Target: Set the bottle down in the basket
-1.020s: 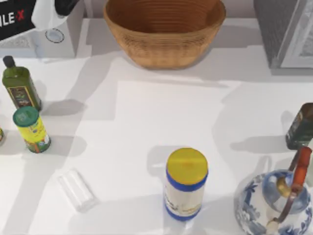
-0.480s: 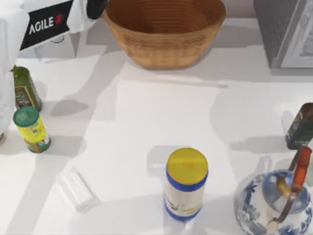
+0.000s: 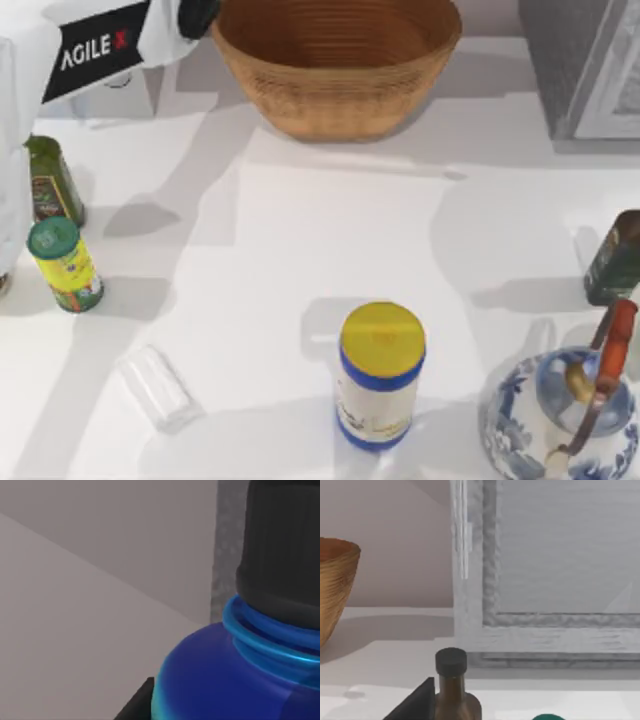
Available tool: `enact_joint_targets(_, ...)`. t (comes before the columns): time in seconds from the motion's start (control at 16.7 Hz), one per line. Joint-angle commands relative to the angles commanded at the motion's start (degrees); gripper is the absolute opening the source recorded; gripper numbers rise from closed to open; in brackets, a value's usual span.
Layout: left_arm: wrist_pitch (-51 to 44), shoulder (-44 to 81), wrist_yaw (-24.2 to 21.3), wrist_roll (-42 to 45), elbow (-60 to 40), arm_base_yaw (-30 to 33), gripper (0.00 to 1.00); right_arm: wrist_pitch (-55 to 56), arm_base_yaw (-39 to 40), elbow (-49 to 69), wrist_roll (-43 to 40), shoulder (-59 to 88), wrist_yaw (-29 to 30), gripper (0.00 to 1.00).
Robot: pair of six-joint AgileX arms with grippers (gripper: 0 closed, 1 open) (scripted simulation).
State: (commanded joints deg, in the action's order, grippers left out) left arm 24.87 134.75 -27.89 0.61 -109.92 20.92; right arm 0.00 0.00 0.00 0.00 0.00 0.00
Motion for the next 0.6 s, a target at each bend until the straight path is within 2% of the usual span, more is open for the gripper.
enact_joint_targets(0.54,0.00,0.00,0.00,0.00,0.00,0.00,0.98,0.00,0.00,0.00,0.00,0.00,0.00,1.00)
enact_joint_targets(0.6,0.00,0.00,0.00,0.00,0.00,0.00,1.00,0.00,0.00,0.00,0.00,0.00,0.00,1.00)
